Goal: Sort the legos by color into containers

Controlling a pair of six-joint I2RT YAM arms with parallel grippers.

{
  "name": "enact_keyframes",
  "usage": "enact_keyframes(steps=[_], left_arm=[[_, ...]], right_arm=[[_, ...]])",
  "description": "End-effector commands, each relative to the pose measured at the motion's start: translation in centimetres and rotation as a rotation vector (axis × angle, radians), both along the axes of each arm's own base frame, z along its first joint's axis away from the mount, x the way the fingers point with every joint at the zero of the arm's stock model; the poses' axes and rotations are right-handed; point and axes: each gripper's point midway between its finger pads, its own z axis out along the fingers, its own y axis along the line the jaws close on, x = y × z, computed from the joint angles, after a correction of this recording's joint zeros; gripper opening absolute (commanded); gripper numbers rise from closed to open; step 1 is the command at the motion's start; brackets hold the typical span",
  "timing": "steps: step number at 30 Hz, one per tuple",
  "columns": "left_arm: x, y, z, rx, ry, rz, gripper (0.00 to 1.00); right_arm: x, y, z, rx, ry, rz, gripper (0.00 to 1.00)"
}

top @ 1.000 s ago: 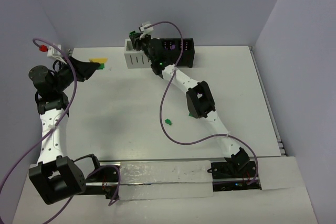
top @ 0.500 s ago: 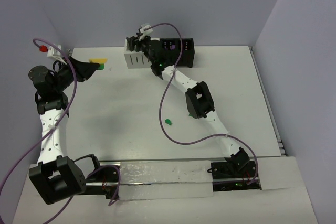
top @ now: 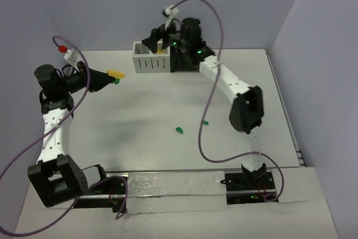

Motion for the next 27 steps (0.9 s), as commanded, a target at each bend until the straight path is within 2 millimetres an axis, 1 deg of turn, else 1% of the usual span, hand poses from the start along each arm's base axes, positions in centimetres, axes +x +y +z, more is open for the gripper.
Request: enact_keyframes(steps=[1, 2, 3, 5, 8, 10, 11, 12, 13, 15, 18, 20, 25, 27], left_arm=[[-2.6, -2.8, 0.0, 0.111, -0.124, -0.283, 0.00], [-3.2, -3.9, -0.4, 0.144, -0.151, -0.339, 0.00], [-3.6, -4.7, -0.8, 0.158, -0.160, -0.373, 0.00], [-4.6, -6.1, -1.0, 0.176, -0.184, -0.442, 0.00], [-6.1, -8.5, -1.0, 0.202, -0.230, -0.526, 0.00], [-6.6, -9.3, -1.1, 0.219, -0.259, -0.548, 0.00], [-7.4, -10.4, -1.1, 0.229, -0.273, -0.574, 0.00], [-7.6, -10.9, -0.9, 0.235, -0.297, -0.582, 0.01], [-8.1, -11.1, -0.8, 0.228, -0.299, -0.586, 0.01], [-8.6, -11.5, -0.6, 0.228, -0.312, -0.598, 0.01], [-9.8, -12.1, -0.7, 0.235, -0.329, -0.635, 0.02], [-10.4, -12.5, -0.9, 0.241, -0.329, -0.658, 0.03], [-11.0, -13.2, -0.7, 0.221, -0.312, -0.681, 0.03], [-10.9, -13.3, -0.7, 0.219, -0.310, -0.684, 0.02]], right_arm=[[-9.6, -5.7, 9.2, -0.022, -0.022, 0.272, 1.00], [-10.8, -6.8, 8.4, -0.046, 0.044, 0.304, 1.00], [-12.4, -7.6, 9.2, -0.059, 0.057, 0.331, 1.00], [-14.9, -8.3, 9.4, -0.091, 0.087, 0.389, 1.00], [-18.3, -8.2, 8.2, -0.144, 0.172, 0.474, 1.00], [-20.1, -7.8, 7.3, -0.178, 0.222, 0.512, 1.00], [-21.0, -7.6, 6.6, -0.201, 0.238, 0.531, 1.00], [-21.8, -7.1, 6.1, -0.209, 0.257, 0.551, 1.00], [-22.3, -6.8, 5.0, -0.219, 0.290, 0.560, 1.00], [-23.2, -6.6, 4.6, -0.221, 0.294, 0.570, 1.00], [-24.4, -6.2, 3.0, -0.236, 0.311, 0.591, 1.00], [-25.1, -5.9, 2.7, -0.247, 0.300, 0.609, 1.00], [-26.5, -4.9, 1.8, -0.264, 0.306, 0.657, 1.00], [-27.1, -4.5, 1.7, -0.260, 0.312, 0.682, 1.00]])
